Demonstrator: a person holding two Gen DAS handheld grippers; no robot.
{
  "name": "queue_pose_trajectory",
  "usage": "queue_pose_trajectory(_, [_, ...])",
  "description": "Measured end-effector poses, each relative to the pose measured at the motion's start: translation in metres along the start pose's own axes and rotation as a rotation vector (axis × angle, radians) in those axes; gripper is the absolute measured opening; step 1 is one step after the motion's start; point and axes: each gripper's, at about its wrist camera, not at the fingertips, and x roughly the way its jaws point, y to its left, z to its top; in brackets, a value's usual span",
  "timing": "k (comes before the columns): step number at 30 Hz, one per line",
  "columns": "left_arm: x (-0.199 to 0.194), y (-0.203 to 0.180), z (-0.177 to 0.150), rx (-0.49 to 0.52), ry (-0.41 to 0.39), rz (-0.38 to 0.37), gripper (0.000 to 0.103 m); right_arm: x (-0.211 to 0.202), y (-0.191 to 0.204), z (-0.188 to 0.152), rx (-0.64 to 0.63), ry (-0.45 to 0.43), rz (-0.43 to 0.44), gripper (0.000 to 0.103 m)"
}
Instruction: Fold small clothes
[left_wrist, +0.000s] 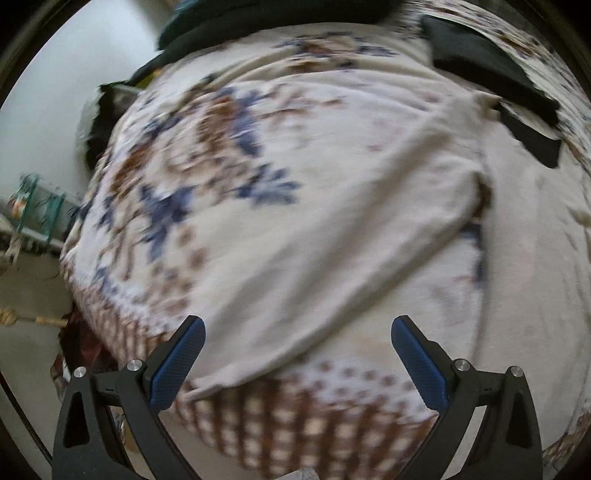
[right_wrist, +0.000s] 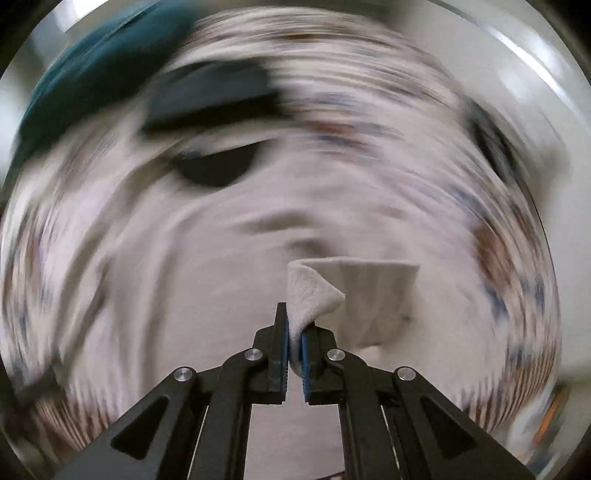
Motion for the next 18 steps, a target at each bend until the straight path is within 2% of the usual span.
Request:
queue_pose_trajectory(3, [0.006,0.031,-0.012,-0.045,0.024,0.046,0.103,0.032,0.100,-0.033,-0.274,0.099,-0.015,0.005])
queue_pose_trajectory(5, [0.011,0.049,-0.022,-0.076,0.044,0.066,0.103,0.055,0.142,-0.071,-0.382,0.184,-0.023,0.005])
queue_pose_trajectory(9, [0.019,0.074,-0.039,-0.112,0.071,0.086,0.103,0.074,0.164,-0.122,-0.439,0.280,-0.024,0.005])
queue_pose_trajectory(12, [0.026,0.088,-0.049,-0.136,0.096,0.085,0.103,0.078,0.169,-0.135,-0.455,0.283,-0.045,0.006])
queue_pose_trajectory(14, [0.028,0.100,-0.054,-0.165,0.106,0.063,0.103,0.081,0.162,-0.133,-0.395,0.319,0.008,0.011])
queue_pose_trajectory(15, [0.028,0.107,-0.056,-0.179,0.107,0.053,0.103,0.081,0.154,-0.127,-0.336,0.352,0.072,0.023])
queue_pose_trajectory(16, [0.029,0.115,-0.058,-0.203,0.110,0.031,0.103,0.080,0.145,-0.122,-0.294,0.367,0.124,0.040])
queue_pose_trajectory(17, [0.029,0.124,-0.060,-0.231,0.110,0.007,0.103,0.073,0.134,-0.116,-0.221,0.372,0.204,0.049])
queue_pose_trajectory(18, [0.031,0.136,-0.063,-0.271,0.110,-0.015,0.103,0.066,0.123,-0.111,-0.155,0.360,0.251,0.063])
